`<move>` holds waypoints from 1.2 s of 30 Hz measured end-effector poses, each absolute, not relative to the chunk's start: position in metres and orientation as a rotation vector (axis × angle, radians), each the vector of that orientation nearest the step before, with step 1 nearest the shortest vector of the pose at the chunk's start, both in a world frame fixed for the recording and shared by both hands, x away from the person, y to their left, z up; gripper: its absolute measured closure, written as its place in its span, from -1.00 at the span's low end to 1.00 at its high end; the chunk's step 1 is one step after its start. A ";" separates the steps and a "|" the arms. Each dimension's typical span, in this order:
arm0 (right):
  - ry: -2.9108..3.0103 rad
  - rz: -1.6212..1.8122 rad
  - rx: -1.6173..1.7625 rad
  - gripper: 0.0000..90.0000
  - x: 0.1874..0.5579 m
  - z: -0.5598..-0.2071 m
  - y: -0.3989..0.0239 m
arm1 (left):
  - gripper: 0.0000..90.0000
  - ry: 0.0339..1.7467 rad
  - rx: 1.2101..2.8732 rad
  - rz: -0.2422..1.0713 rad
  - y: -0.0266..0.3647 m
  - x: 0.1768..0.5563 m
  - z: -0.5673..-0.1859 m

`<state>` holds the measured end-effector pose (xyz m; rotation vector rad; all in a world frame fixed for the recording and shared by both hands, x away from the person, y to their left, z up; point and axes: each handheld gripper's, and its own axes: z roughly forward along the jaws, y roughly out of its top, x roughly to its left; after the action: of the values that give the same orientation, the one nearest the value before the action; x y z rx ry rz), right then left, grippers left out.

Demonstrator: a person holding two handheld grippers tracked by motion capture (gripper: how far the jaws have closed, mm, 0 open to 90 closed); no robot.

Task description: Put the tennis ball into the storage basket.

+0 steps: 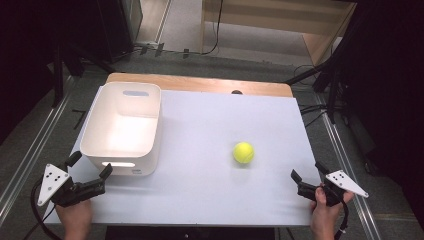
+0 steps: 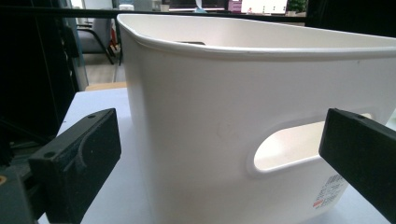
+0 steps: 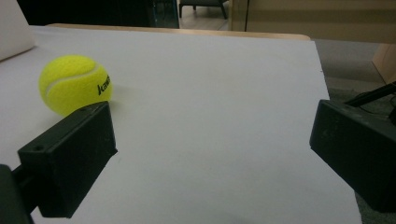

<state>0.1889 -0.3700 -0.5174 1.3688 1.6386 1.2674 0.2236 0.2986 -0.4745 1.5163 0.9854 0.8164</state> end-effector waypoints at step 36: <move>1.730 1.251 1.339 -1.00 0.195 -0.475 -0.357 | -1.00 0.990 1.523 0.821 0.298 0.224 -0.475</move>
<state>0.1949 -0.3572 -0.4753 1.3393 1.7299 1.2514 0.2237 0.2983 -0.4750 1.5228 0.9902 0.8205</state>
